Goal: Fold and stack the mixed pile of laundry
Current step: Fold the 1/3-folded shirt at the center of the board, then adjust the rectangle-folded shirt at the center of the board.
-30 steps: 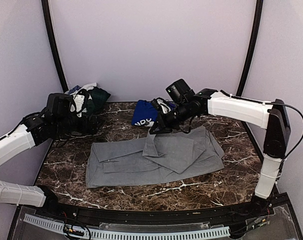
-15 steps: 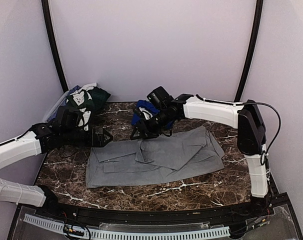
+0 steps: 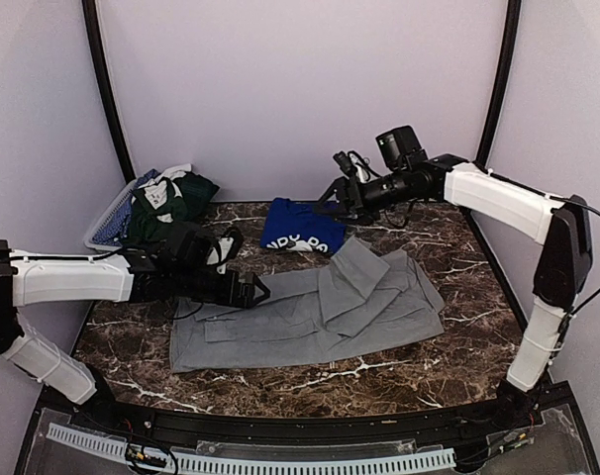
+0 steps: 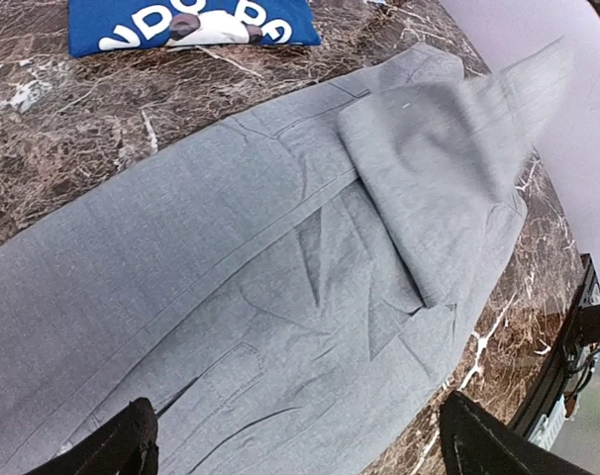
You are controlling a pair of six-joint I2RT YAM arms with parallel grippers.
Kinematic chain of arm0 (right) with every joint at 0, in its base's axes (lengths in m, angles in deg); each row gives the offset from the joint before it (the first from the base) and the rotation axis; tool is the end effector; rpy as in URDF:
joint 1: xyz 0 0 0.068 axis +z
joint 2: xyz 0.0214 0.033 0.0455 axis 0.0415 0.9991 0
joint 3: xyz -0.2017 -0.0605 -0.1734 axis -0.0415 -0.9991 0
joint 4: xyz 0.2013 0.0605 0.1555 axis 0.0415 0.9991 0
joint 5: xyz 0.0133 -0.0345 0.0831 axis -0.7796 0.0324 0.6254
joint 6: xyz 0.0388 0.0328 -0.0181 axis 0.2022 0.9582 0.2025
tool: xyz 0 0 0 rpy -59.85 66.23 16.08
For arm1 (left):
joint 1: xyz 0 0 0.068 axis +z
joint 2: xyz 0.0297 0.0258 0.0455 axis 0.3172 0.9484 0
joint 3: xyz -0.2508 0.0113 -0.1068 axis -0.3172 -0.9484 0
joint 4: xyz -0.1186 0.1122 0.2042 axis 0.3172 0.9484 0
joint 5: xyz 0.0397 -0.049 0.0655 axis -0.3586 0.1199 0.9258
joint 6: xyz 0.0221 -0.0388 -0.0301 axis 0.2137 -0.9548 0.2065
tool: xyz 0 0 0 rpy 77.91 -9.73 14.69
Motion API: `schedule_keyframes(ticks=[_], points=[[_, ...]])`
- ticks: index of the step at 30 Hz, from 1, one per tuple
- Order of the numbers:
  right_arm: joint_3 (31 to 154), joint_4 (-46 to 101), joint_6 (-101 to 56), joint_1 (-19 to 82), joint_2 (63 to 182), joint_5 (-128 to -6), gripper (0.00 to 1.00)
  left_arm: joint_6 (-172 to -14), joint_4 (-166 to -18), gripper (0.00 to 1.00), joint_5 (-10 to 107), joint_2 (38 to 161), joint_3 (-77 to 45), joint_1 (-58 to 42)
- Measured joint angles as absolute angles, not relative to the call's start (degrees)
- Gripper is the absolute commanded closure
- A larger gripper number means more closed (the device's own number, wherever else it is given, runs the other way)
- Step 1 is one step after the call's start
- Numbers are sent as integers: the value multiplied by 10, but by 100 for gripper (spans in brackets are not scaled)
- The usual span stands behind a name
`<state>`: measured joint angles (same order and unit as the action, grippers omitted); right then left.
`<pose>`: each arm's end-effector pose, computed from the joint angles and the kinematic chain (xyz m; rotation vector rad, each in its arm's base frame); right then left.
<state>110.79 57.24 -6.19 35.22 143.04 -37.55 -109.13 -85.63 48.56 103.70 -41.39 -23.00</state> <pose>0.3296 0.2384 0.3339 -0.5798 2.3045 1.2362 0.2203 -0.2018 0.2246 0.3576 2.3147 -0.8025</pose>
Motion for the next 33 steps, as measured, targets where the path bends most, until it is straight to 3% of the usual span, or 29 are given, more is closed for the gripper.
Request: schedule_keyframes(ticks=[5,9,14,18,24,29,33], points=[[1151,548,-33,412,1516,-327,19,-1114,-896,3,504,1025,-418,-235],[1215,535,-3,480,1586,-285,21,-1138,-922,3,520,947,-469,-219],[1244,521,11,519,1584,-268,26,-1158,-918,4,529,847,-515,-168],[1161,537,-11,463,1500,-317,38,-1147,-906,5,526,861,-498,-166],[930,555,-25,304,1331,-436,53,-1129,-897,5,514,917,-469,-168],[773,563,-4,256,1269,-475,57,-1123,-897,5,513,930,-460,-175],[716,543,17,255,1267,-480,61,-1121,-897,5,514,931,-460,-181]])
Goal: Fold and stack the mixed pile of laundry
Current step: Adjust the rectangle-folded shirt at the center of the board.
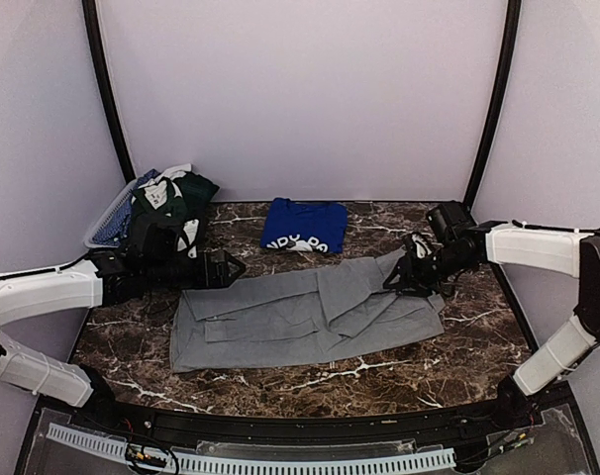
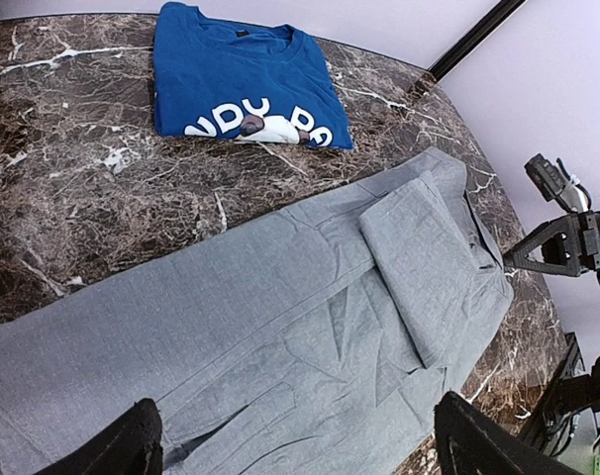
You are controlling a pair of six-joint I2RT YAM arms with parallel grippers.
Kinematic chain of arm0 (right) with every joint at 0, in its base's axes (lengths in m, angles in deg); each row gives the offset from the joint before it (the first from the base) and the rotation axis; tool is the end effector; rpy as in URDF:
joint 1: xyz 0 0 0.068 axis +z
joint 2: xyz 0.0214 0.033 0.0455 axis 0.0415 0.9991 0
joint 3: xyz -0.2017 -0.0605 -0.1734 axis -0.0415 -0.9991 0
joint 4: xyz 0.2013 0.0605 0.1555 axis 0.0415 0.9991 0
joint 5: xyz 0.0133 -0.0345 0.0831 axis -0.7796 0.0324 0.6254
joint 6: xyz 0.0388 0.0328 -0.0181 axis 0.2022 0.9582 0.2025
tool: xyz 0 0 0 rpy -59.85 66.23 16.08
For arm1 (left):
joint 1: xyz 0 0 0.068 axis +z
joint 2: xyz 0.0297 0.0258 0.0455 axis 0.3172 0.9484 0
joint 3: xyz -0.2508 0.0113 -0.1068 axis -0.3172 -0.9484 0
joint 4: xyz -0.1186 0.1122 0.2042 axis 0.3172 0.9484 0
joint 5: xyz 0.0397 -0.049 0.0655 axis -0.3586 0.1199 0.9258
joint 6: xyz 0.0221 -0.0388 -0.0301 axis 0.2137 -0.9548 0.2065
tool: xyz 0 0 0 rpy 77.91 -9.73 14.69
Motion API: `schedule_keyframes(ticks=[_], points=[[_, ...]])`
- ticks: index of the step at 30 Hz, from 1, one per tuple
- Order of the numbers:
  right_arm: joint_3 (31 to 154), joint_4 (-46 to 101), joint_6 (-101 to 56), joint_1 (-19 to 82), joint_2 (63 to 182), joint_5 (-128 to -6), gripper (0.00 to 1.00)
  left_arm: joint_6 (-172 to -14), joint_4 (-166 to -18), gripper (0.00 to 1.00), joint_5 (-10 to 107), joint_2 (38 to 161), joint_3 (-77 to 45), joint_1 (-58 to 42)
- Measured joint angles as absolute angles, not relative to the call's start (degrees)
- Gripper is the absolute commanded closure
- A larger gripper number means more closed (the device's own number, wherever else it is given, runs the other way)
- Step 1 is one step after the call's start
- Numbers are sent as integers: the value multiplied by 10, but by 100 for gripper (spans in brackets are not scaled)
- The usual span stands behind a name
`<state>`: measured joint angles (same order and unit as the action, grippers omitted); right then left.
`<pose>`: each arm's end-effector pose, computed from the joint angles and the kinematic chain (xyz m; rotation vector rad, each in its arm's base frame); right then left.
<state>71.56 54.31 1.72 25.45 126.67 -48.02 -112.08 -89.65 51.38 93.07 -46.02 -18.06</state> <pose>0.2668 0.1311 0.2128 0.0067 2.7149 0.9301 0.2142 -0.1631 0.2530 0.1668 2.1419 -0.8148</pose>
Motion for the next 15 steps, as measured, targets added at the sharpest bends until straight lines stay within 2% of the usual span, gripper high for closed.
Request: schedule_keyframes(ticks=[15], points=[[681,411,73,240,1346,-466,61,-1117,-897,5,519,931,-460,-182]])
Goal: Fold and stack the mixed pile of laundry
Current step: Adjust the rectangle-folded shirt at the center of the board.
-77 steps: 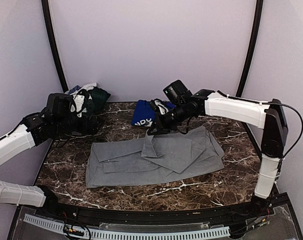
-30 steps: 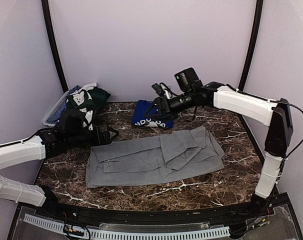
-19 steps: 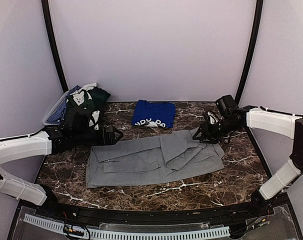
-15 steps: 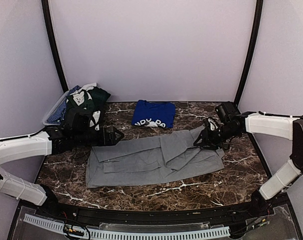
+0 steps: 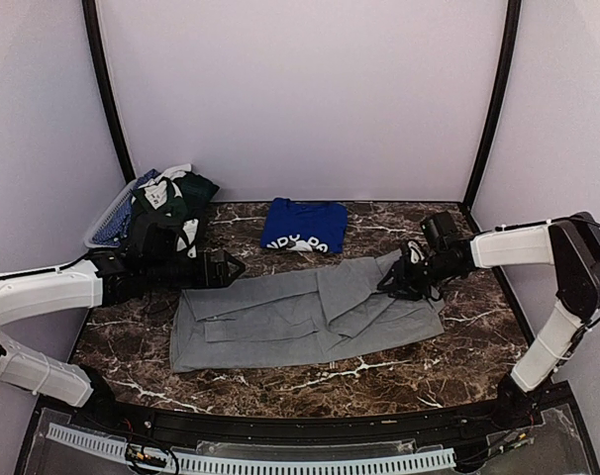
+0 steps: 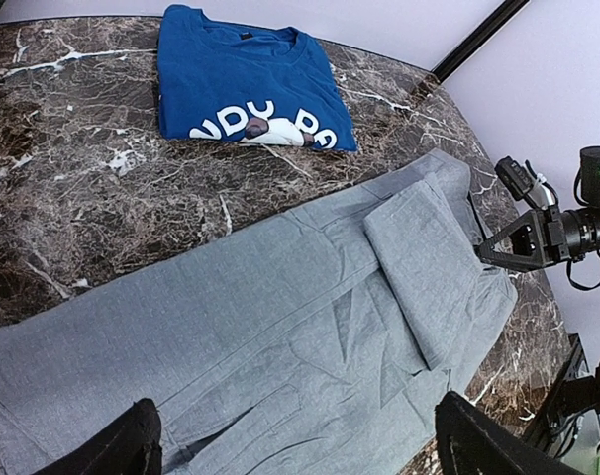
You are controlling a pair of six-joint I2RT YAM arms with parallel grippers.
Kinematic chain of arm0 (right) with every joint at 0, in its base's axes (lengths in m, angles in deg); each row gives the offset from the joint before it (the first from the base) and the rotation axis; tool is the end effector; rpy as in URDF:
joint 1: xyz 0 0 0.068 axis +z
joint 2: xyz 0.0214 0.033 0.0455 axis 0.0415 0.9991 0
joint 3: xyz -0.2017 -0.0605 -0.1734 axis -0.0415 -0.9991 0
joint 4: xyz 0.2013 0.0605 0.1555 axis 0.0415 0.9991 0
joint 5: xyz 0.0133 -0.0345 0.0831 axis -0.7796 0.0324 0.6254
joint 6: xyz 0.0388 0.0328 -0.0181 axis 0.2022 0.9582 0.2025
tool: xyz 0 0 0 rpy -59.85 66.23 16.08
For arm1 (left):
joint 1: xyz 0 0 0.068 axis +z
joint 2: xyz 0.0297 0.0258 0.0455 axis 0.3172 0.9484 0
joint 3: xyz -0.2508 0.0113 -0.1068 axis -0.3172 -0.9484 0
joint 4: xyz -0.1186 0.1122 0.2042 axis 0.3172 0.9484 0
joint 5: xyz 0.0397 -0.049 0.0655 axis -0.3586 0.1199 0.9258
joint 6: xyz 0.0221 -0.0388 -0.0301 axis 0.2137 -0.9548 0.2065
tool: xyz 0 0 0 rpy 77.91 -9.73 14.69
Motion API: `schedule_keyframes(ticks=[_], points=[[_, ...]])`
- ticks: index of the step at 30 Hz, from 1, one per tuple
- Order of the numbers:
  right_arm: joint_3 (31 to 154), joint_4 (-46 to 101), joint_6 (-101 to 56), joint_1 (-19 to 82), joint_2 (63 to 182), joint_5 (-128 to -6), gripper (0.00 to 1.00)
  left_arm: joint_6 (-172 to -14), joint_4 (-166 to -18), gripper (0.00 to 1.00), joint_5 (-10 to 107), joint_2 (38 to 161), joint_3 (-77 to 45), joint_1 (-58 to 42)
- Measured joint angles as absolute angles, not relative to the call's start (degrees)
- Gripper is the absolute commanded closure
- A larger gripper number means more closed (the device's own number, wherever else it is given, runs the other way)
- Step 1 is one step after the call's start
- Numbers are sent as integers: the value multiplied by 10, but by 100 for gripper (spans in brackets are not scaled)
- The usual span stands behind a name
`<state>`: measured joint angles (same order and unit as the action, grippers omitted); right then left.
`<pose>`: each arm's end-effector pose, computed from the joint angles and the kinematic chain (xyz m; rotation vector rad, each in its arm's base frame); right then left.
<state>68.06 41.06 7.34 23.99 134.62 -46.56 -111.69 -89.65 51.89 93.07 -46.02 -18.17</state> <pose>0.2880 0.1322 0.1689 0.1517 2.6989 0.9933 0.2141 -0.1633 0.2530 0.1701 2.1390 -0.8034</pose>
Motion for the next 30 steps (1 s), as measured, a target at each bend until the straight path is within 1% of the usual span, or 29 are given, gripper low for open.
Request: schedule_keyframes(ticks=[6,10,11,12,13,14,16,24,30], points=[[681,384,79,229,1381,-461,60,-1117,-897,4,521,931,-460,-182],[682,369,84,226,1393,-458,66,-1117,-897,4,522,931,-460,-182],[682,364,87,225,1396,-456,69,-1117,-897,4,522,931,-460,-182],[682,361,90,223,1398,-456,75,-1117,-897,4,522,931,-460,-182],[682,358,91,222,1400,-454,84,-1117,-897,4,522,931,-460,-182],[682,356,93,221,1400,-454,90,-1117,-897,4,523,931,-460,-182],[682,351,94,219,1400,-453,100,-1117,-897,4,523,931,-460,-182],[682,342,103,218,1391,-446,100,-1117,-897,4,523,931,-460,-182],[685,341,103,226,1347,-441,100,-1117,-897,4,525,930,-462,-182]])
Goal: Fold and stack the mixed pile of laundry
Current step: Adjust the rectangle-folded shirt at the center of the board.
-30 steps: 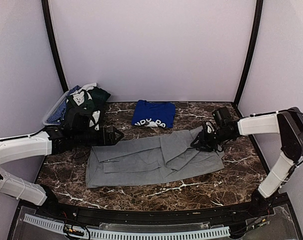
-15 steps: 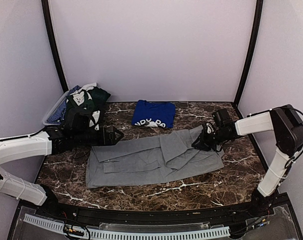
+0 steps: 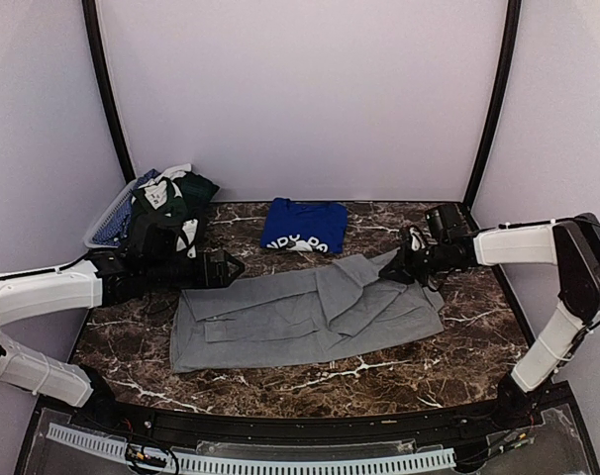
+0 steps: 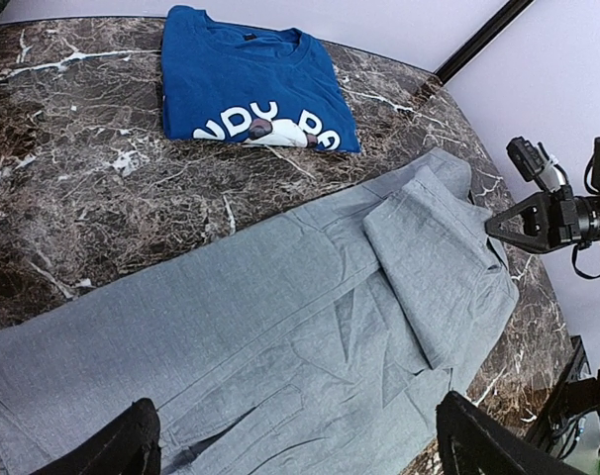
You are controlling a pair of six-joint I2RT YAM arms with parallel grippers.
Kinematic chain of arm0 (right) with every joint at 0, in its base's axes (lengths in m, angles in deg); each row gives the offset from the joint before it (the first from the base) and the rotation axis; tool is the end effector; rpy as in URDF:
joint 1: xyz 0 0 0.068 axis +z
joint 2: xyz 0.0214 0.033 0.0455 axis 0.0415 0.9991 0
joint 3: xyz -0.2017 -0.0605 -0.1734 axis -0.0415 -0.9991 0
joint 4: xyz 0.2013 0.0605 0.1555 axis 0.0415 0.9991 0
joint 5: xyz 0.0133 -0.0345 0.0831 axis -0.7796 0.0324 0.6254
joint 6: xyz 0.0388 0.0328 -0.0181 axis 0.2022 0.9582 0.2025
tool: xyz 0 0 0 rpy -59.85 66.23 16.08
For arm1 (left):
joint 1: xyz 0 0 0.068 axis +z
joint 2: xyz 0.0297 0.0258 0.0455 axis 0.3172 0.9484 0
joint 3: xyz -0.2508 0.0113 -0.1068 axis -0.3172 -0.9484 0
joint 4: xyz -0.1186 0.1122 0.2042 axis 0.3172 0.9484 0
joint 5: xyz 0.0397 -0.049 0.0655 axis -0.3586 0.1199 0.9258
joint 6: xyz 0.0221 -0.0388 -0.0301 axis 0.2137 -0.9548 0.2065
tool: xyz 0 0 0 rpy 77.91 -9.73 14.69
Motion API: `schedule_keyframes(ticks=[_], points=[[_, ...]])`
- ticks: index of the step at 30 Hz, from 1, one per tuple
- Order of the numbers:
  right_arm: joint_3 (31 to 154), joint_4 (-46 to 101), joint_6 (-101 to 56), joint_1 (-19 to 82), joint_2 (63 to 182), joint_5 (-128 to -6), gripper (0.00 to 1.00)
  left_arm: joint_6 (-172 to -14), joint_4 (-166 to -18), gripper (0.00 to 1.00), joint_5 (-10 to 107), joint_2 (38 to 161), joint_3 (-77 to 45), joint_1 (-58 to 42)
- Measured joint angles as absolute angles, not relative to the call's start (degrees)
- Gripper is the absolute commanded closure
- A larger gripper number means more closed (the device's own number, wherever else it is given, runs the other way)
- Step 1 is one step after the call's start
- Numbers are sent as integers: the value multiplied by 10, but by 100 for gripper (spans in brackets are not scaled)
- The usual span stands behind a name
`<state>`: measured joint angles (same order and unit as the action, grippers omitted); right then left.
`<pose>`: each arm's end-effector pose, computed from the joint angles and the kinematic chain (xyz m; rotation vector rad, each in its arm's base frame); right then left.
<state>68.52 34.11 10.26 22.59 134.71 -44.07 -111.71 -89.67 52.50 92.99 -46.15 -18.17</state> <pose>0.3014 0.1303 0.1790 0.1737 2.5763 1.0944 0.2140 -0.1627 0.2526 0.1626 2.1379 -0.7931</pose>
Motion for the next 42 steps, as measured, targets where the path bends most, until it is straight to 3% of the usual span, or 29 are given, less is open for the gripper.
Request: schedule_keyframes(ticks=[9,21,24,26,28,34,42], points=[[758,313,101,348,1361,-428,100,-1119,-897,3,538,923,-466,-182],[1002,282,103,515,1561,-401,100,-1162,-885,3,560,899,-495,-145],[1090,282,103,541,1618,-393,76,-1177,-870,3,575,888,-503,-123],[1133,283,104,552,1644,-385,50,-1184,-859,2,584,882,-504,-111],[1158,287,102,559,1660,-378,37,-1190,-848,1,593,876,-506,-102],[1180,317,92,558,1663,-370,32,-1203,-835,3,596,875,-512,-94],[1064,370,54,522,1550,-387,37,-1188,-860,23,506,966,-499,-97]])
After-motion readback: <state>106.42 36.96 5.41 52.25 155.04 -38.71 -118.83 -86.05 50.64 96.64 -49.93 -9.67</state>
